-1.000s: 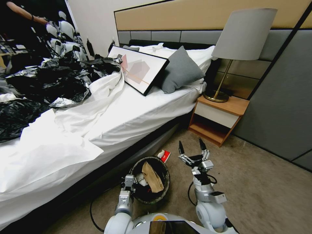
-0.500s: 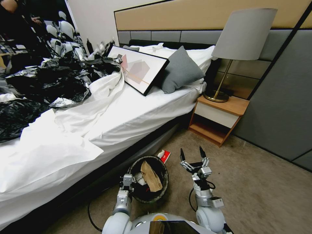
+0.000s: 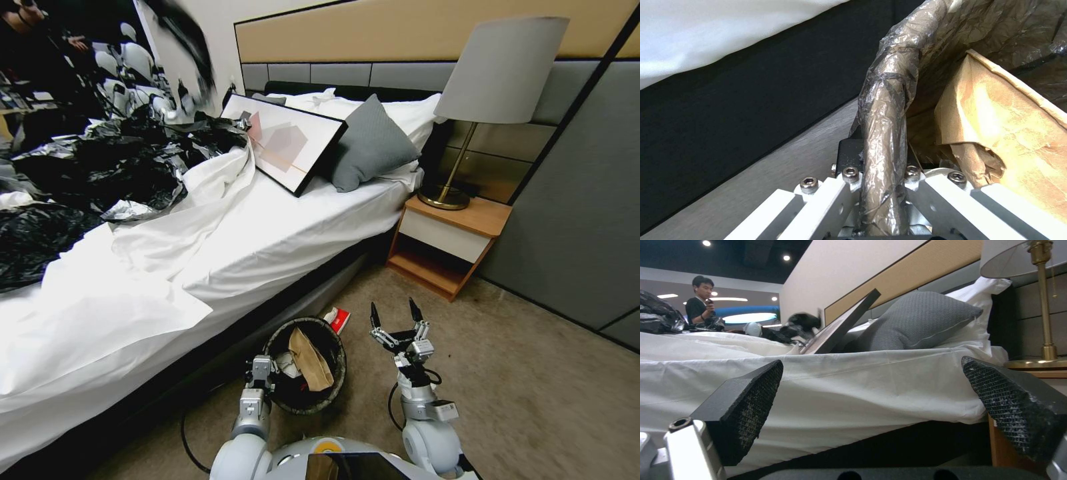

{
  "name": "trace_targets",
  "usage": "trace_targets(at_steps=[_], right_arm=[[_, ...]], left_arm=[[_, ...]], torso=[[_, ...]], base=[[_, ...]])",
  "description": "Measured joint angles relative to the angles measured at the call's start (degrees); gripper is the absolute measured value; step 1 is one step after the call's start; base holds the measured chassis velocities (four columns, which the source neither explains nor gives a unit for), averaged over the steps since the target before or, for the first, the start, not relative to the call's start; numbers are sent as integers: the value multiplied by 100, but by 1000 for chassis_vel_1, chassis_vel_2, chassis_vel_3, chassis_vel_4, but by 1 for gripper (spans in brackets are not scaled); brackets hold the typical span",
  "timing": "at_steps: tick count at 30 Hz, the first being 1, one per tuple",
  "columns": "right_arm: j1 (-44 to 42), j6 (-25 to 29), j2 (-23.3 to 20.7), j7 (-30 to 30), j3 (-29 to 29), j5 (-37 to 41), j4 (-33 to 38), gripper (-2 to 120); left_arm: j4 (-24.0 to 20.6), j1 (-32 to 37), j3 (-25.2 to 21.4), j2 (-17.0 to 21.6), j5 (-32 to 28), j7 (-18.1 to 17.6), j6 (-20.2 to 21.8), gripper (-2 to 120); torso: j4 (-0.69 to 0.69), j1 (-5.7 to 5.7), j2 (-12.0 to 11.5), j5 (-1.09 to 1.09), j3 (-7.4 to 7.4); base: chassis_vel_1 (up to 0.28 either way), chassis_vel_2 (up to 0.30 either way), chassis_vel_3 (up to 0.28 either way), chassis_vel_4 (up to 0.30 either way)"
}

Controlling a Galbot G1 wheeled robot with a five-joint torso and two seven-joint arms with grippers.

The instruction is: Pick up the trash bin, then pick up the garbage from the floor and place it into the trash bin.

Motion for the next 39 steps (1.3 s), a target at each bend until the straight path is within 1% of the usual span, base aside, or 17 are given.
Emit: trace_targets(at_steps=[6,8,10,12,39], right_arm=[[24,-2,6,-4,8,-5,-21,100],[30,3,11,-12,9,-21,-53,100],[29,6,13,-15,9,-26,-61,100],[22,10,14,-19,10,-33,-67,100],[113,-5,22,-24,10,-63,-149,100]], left_arm=[[6,8,1,-1,-3,38,-18,1],[8,9,4,-9,-4,40,-50,1],[10,9,4,-11,-4,40,-62,1],[14,6,5,-13,-4,41,-79,1],[40,12,4,-18,34,56,-225,1]], torso=[[0,0,0,0,0],[3,0,0,0,0],[3,0,0,0,0],[-1,0,0,0,0],[0,0,0,0,0]], base=[[30,24,26,20],[0,0,0,0],[0,0,0,0],[0,0,0,0],[0,0,0,0]])
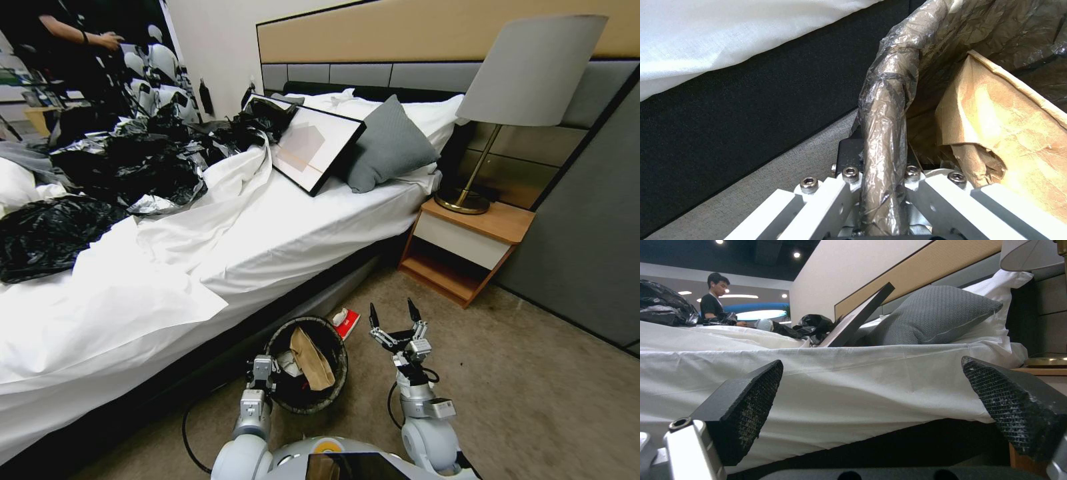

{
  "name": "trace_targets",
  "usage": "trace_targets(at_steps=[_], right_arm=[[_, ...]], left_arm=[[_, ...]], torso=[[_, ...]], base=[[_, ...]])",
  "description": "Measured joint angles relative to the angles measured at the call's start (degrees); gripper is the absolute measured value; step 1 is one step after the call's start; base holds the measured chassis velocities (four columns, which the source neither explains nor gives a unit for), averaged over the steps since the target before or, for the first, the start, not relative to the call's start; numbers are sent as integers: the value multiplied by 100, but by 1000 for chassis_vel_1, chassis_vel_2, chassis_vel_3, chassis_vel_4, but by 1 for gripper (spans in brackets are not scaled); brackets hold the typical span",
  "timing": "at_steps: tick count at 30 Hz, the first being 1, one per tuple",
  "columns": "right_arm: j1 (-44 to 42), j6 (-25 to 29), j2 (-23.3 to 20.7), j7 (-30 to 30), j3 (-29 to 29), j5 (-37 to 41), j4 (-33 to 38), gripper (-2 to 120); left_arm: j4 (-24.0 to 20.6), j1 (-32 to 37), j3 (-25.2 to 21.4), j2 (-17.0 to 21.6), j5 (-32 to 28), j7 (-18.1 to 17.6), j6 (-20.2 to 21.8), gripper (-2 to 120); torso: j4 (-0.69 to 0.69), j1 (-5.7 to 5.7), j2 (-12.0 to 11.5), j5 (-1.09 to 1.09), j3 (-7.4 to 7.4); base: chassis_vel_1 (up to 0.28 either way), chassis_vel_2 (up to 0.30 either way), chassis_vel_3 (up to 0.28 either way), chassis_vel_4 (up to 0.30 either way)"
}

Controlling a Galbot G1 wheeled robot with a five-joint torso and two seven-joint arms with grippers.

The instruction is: Pick up the trash bin, then pick up the garbage from the floor and place it into the trash bin.

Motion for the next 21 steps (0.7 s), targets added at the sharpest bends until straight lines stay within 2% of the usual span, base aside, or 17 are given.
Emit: trace_targets(at_steps=[12,21], right_arm=[[-1,61,-8,-57,-2,-47,-58,100],[100,214,-1,-213,4,-27,-96,100]], left_arm=[[2,10,22,-4,17,-10,2,1],[3,-3,40,-11,15,-11,22,1]], torso=[[0,0,0,0,0],[1,2,0,1,1]], base=[[0,0,0,0],[-94,97,92,-80]])
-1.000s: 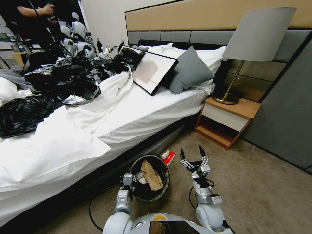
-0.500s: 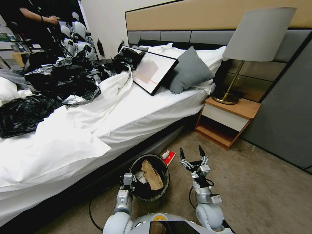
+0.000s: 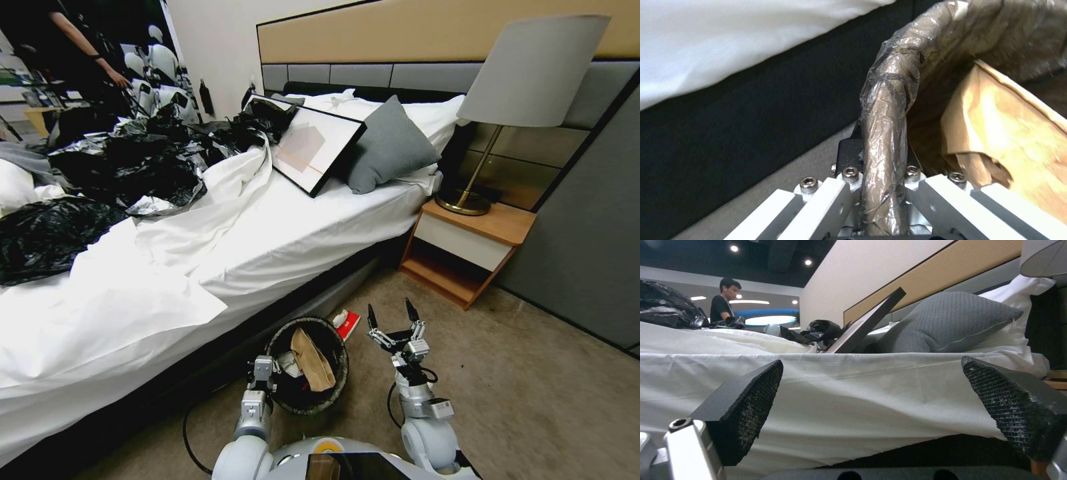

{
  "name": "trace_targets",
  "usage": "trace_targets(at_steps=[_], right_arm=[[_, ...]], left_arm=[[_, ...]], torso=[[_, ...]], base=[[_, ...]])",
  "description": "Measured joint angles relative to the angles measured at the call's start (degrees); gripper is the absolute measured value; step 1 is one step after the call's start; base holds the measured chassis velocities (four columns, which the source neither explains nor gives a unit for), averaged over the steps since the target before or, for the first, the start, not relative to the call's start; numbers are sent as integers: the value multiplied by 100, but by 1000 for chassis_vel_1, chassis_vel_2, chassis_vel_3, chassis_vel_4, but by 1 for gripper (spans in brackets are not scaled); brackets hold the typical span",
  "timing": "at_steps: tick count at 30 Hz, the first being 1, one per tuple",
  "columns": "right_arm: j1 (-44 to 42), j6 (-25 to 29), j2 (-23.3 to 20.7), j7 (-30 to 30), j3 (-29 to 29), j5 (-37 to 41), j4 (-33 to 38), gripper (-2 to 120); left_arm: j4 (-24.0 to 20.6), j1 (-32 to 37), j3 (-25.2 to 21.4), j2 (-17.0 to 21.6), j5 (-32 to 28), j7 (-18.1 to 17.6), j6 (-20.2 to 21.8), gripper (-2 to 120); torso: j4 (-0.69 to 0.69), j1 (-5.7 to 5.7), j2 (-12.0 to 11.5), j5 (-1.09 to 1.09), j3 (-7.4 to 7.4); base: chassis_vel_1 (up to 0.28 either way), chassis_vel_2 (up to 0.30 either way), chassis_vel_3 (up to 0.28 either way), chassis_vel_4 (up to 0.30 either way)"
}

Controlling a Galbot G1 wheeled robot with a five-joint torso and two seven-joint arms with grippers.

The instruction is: Pick up the trash bin, then pick up the garbage from the floor and place it into the trash bin.

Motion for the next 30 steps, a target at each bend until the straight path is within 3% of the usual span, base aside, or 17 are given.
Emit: trace_targets(at_steps=[21,23,24,27,28,30], right_arm=[[309,-211,-58,243,-1,35,40,100],[472,-708,-142,655,-77,50,178,100],[472,-708,-142,655,-77,50,178,100],[601,-1774,-261,1024,-221,394,381,100],[601,-1774,-261,1024,-221,394,381,100],[798,-2363,-337,1287,-334,747,383,100]], left_arm=[[-10,20,-15,-7,-16,-4,10,1],[-32,68,-3,-9,8,-11,10,1],[-32,68,-3,-9,8,-11,10,1],[-66,117,4,-13,40,-16,10,1],[-66,117,4,-13,40,-16,10,1],[-100,142,-2,-10,48,-17,10,1]], torso=[[-2,-2,0,-1,-1],[-1,-2,0,-1,-1],[-1,-2,0,-1,-1],[-2,-2,0,-1,-1],[-2,-2,0,-1,-1],[-1,-1,0,-1,-1]], base=[[-7,3,5,-4],[0,0,0,0],[0,0,0,0],[0,0,0,0],[0,0,0,0],[0,0,0,0]])
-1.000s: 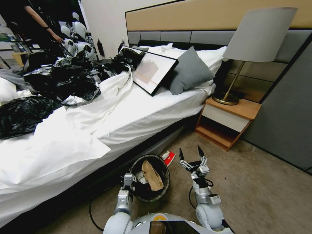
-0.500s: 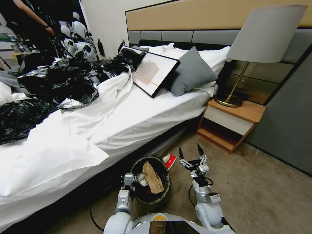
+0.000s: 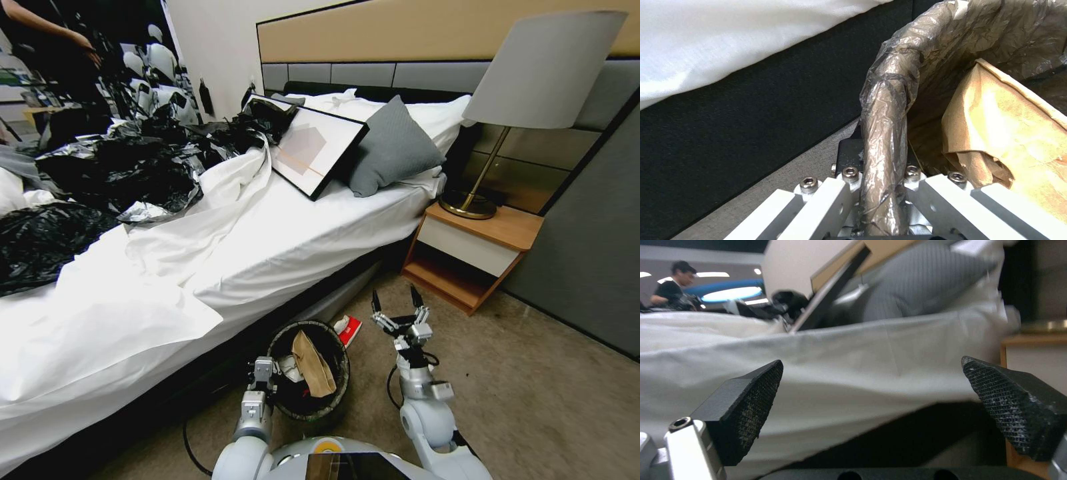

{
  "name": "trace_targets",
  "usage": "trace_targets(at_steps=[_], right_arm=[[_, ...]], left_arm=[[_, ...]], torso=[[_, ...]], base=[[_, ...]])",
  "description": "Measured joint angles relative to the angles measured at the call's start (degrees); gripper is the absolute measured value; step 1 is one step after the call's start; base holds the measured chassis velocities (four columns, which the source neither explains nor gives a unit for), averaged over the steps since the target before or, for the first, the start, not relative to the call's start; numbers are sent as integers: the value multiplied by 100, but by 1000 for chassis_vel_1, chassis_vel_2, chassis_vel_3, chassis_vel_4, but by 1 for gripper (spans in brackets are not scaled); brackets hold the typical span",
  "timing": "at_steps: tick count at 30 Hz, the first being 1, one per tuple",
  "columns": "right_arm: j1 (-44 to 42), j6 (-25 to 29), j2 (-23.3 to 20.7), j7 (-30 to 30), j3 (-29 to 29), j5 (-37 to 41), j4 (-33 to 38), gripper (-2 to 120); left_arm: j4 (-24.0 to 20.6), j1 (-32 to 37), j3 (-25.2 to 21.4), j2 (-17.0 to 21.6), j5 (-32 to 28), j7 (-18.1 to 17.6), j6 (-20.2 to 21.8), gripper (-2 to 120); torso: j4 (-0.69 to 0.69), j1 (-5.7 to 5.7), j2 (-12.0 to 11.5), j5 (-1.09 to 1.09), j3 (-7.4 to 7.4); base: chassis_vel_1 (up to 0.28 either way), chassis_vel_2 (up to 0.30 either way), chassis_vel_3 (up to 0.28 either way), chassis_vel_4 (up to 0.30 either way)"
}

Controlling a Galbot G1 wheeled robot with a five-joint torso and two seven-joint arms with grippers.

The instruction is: Pick up the trash bin, then pick up the garbage from the floor and place it into the trash bin.

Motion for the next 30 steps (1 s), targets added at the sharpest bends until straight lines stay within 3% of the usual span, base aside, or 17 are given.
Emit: trace_targets(at_steps=[1,4,6,8,9,12,30], right_arm=[[0,0,0,0,0,0,0,100],[271,-805,-121,225,-94,563,-31,100],[337,-982,-152,279,-117,667,-52,100],[581,-1758,-260,497,-190,955,-183,100],[581,-1758,-260,497,-190,955,-183,100],[894,-2461,-378,719,-343,1365,-446,100],[2340,-3674,-503,871,-1339,2131,-2643,100]], left_arm=[[0,0,0,0,0,0,0,1],[-49,27,-19,4,2,-1,-2,1],[-57,30,-21,5,2,-1,-3,1],[-69,34,-26,8,6,-2,-6,1],[-69,34,-26,8,6,-2,-6,1],[-76,32,-26,-1,22,-2,-7,1],[-62,25,-56,-29,48,-5,-12,1]], torso=[[0,0,0,0,0],[0,0,0,0,0],[0,0,0,0,0],[0,0,0,0,0],[0,0,0,0,0],[-1,0,0,0,0],[-1,0,0,-1,0]], base=[[0,0,0,0],[0,0,0,0],[0,0,0,0],[0,0,0,0],[0,0,0,0],[0,0,0,0],[0,0,0,0]])
